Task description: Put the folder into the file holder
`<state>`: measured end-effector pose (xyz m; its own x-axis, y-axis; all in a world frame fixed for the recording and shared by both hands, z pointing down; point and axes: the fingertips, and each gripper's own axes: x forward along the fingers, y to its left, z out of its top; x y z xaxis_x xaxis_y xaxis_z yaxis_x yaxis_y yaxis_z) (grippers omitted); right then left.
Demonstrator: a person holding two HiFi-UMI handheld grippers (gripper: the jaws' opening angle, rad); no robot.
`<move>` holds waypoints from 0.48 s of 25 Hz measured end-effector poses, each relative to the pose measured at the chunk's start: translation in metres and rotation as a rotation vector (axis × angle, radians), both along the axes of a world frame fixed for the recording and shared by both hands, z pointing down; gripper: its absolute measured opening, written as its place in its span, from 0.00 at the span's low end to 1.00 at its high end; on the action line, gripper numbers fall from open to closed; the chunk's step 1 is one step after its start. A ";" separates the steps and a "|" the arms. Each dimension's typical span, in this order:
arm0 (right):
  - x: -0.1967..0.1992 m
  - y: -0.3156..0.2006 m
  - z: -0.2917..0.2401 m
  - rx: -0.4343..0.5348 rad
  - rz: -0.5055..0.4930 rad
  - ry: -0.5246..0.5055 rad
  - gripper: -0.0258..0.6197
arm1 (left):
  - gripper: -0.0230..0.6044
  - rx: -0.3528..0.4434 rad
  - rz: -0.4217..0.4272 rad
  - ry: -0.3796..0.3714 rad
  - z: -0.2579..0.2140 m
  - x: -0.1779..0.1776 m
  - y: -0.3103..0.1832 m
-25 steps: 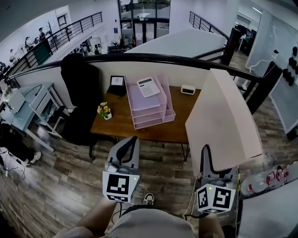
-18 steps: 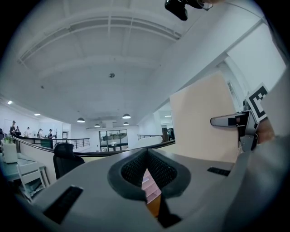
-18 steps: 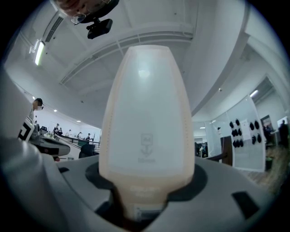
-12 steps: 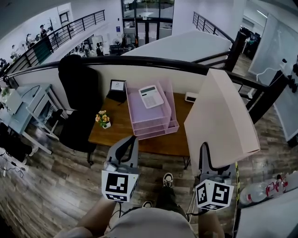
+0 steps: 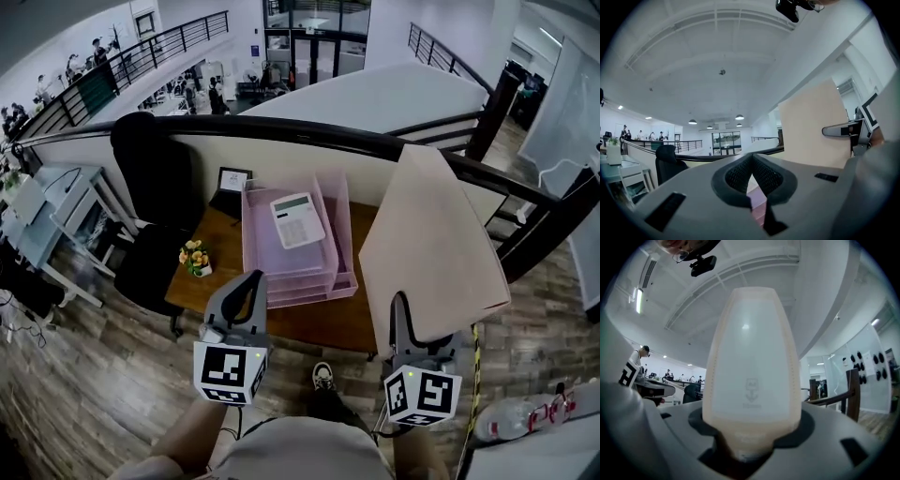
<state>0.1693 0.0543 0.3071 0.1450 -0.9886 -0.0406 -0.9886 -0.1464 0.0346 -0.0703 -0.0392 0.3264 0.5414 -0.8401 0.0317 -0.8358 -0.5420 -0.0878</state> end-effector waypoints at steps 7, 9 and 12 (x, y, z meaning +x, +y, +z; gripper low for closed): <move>0.039 -0.086 0.013 -0.041 -0.100 -0.032 0.51 | 0.04 -0.026 -0.095 -0.031 0.003 0.032 -0.059; 0.047 -0.106 0.015 -0.044 -0.126 -0.036 0.51 | 0.04 -0.032 -0.122 -0.039 0.004 0.038 -0.072; 0.053 -0.135 0.019 -0.046 -0.160 -0.043 0.51 | 0.04 -0.039 -0.155 -0.047 0.008 0.043 -0.087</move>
<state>0.2222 -0.0803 0.3264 -0.0140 -0.9999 0.0085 -0.9999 0.0140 -0.0055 -0.0272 -0.1260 0.3340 0.4024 -0.9112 0.0881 -0.9052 -0.4104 -0.1102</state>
